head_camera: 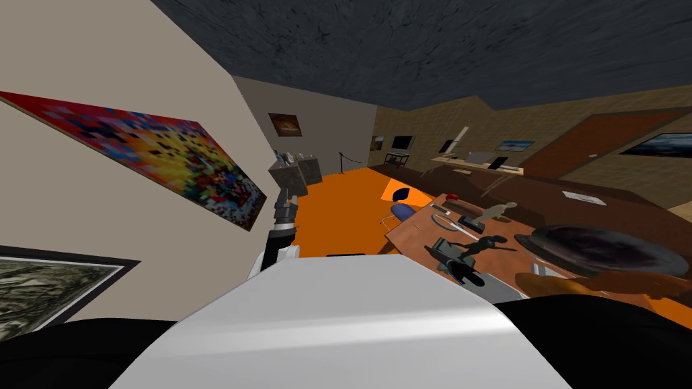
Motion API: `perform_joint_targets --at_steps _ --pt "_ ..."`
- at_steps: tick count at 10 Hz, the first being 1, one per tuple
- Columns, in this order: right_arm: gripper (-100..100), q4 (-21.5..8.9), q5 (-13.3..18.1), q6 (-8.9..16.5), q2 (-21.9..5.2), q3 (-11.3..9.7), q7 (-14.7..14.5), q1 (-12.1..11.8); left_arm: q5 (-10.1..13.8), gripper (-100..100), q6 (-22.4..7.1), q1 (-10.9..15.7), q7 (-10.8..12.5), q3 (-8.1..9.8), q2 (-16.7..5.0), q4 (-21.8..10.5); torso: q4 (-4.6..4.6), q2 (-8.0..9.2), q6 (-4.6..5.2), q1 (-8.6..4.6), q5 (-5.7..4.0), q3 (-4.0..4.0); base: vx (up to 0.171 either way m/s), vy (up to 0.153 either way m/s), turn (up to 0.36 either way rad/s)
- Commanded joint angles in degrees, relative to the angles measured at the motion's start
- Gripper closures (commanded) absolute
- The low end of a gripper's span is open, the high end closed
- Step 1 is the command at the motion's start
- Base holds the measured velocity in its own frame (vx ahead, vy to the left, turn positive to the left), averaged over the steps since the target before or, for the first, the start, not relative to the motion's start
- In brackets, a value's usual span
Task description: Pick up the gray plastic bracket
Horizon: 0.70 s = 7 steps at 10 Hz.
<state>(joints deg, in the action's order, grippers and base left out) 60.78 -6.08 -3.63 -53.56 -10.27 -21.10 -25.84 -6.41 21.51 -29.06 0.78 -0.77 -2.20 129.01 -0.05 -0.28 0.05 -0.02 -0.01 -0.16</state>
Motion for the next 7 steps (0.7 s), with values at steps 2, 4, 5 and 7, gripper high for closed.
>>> perform_joint_targets --at_steps 2,4,5,7 --pt "-100 -2.2 -0.4 2.3 -0.5 -0.6 -1.1 -1.9 0.0 0 0.0 0.0 0.0 0.0 0.0 0.0 -0.02 -0.07 0.0 0.0 0.02 -0.05 0.102 -0.01 0.058" --pt "-100 -4.0 -0.6 3.3 -0.4 -1.3 -1.7 -2.5 0.0 0 0.0 0.0 0.0 0.0 0.0 0.0 0.01 0.05 0.01 -0.03 -0.01 0.02 0.067 -0.017 0.027" --pt "-100 -5.7 -0.8 4.1 -0.3 -2.0 -2.2 -3.0 0.0 0 0.0 0.0 0.0 0.0 0.0 0.0 0.02 0.13 0.03 -0.01 0.01 0.06 0.061 -0.005 0.036" --pt "-100 -7.2 -1.0 4.9 -0.1 -2.6 -2.7 -3.5 0.0 0 0.0 0.0 0.0 0.0 0.0 0.0 0.01 0.07 0.01 0.01 0.01 0.04 0.073 -0.011 0.038"
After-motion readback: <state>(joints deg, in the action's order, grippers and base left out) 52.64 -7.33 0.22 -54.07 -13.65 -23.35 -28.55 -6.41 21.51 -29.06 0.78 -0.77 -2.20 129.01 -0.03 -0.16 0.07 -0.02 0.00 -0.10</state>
